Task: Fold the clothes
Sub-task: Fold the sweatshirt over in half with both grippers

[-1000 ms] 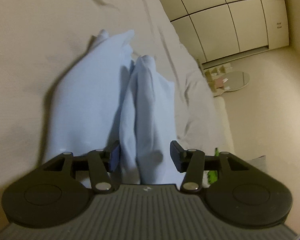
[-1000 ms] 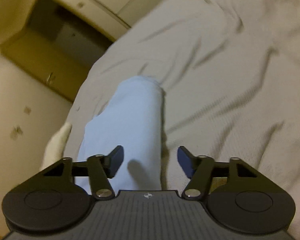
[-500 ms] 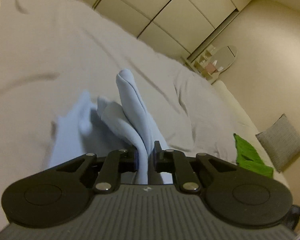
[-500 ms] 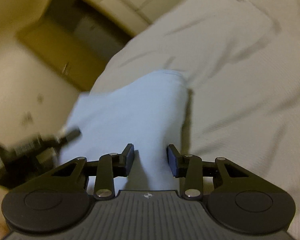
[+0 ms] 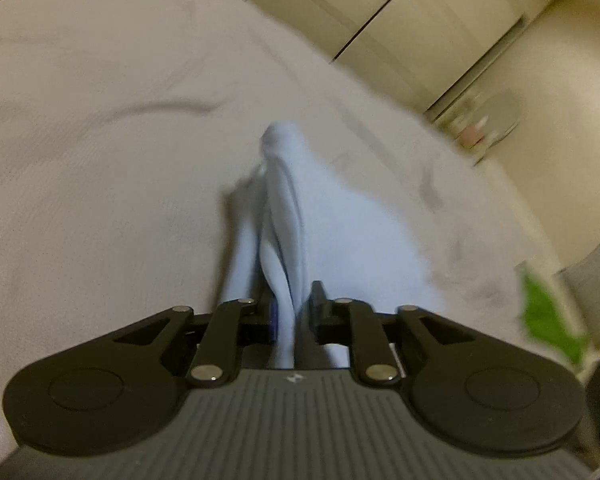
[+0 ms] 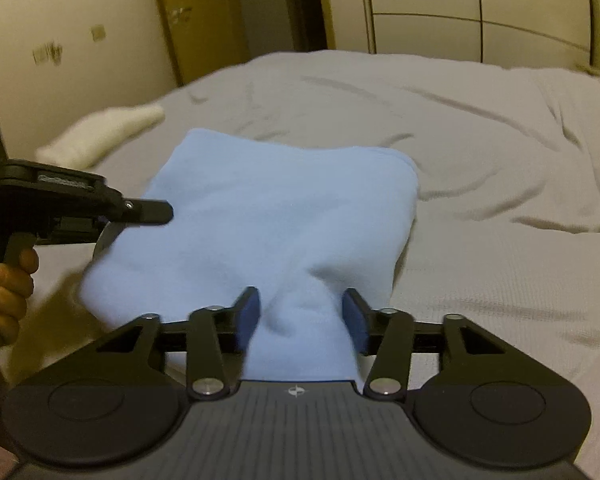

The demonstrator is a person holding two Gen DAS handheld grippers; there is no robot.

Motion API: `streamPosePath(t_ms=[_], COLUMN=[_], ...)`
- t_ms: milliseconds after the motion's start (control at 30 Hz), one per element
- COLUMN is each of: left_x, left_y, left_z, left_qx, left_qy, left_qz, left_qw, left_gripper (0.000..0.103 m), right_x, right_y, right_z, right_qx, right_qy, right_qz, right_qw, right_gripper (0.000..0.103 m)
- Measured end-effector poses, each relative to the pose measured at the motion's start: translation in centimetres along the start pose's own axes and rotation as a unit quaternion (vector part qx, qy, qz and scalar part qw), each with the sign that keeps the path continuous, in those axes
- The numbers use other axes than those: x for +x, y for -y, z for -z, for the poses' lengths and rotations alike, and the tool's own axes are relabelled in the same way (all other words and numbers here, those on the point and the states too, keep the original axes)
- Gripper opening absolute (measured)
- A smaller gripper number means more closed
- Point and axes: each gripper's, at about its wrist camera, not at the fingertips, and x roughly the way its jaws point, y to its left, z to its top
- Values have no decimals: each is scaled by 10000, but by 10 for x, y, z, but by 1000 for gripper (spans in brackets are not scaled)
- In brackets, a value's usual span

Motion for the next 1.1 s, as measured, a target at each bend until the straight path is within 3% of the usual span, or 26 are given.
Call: streamPosePath(t_ms=[100, 267, 333, 400, 433, 533, 600, 667, 767, 933, 1067, 1100], left_x=[-13, -50, -73, -88, -93, -101, -97, -89, -76, -75, -79, -80], left_y=[-2, 19, 34, 49, 55, 74, 81, 77, 64, 57, 71, 75], left_z=[2, 1, 2, 8, 13, 36, 51, 60, 67, 66, 47, 41], left_qx=[-103, 124, 312, 456, 535, 946, 1189, 1235, 1190, 1121, 1338, 1407], left_qy=[104, 435, 628, 700, 673, 466, 299, 132, 41, 0, 81, 121], left_qz=[-32, -574, -845, -825, -744, -592, -559, -704, -959, -1182, -1241, -1248], left_qw=[9999, 9973, 9940, 9931, 9935, 9927, 9909, 9897, 9883, 9866, 9832, 9821], left_gripper=[17, 17, 17, 17, 17, 17, 18, 15, 10, 3, 3, 4], right_x=[-12, -33, -41, -50, -53, -60, -59, -53, -41, -37, -38, -40], right_y=[21, 57, 72, 86, 87, 62, 51, 43, 18, -18, -18, -11], right_z=[2, 4, 5, 6, 6, 7, 12, 17, 24, 34, 21, 13], right_qx=[594, 1578, 1967, 2352, 2379, 1791, 1553, 1315, 389, -977, -1451, -1306], right_qy=[118, 314, 391, 468, 487, 466, 449, 348, 148, 151, -139, -210], right_qz=[-204, -541, -675, -807, -828, -705, -631, -500, -141, 315, 201, 54], right_qw=[9980, 9855, 9774, 9675, 9665, 9802, 9848, 9894, 9990, 9946, 9891, 9912], right_gripper=[66, 66, 55, 48, 39, 22, 17, 16, 16, 17, 17, 17])
